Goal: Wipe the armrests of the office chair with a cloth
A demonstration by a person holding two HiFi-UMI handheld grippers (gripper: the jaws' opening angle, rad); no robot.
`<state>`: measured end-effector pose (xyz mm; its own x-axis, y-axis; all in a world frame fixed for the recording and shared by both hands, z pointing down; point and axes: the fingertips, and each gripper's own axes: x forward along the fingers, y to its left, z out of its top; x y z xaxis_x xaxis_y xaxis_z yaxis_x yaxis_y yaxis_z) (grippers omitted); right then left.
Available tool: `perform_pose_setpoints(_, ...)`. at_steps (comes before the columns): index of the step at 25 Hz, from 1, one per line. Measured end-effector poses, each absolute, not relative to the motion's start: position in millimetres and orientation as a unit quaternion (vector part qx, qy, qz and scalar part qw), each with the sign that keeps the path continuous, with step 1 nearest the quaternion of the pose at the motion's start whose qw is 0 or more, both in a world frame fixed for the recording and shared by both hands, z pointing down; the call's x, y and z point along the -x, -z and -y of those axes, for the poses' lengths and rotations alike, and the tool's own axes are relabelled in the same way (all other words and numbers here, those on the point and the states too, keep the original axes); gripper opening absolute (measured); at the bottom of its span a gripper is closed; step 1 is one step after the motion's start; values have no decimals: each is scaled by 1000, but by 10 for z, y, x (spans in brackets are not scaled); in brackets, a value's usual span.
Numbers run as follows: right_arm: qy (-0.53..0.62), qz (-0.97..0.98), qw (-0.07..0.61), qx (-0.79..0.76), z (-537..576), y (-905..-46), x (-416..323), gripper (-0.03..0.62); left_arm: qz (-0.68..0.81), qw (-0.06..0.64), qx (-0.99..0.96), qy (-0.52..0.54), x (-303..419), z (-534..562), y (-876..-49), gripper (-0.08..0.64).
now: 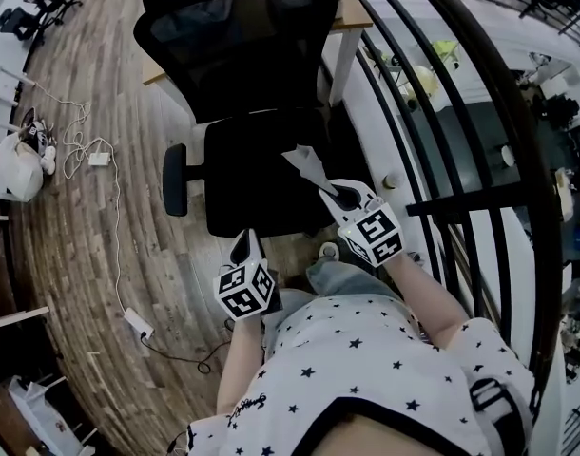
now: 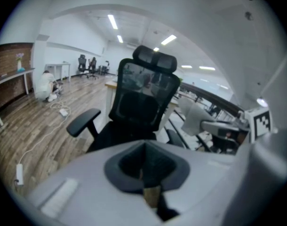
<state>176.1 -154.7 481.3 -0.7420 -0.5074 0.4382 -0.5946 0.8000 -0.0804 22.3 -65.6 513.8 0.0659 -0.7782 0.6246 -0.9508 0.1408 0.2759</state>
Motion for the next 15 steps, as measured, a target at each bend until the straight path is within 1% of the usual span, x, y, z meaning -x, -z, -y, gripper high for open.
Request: perform_pose_setpoints(15, -99, 912, 254, -305, 2465, -5276, -2259, 28, 655, 377, -638, -147, -689, 1105, -5369, 3)
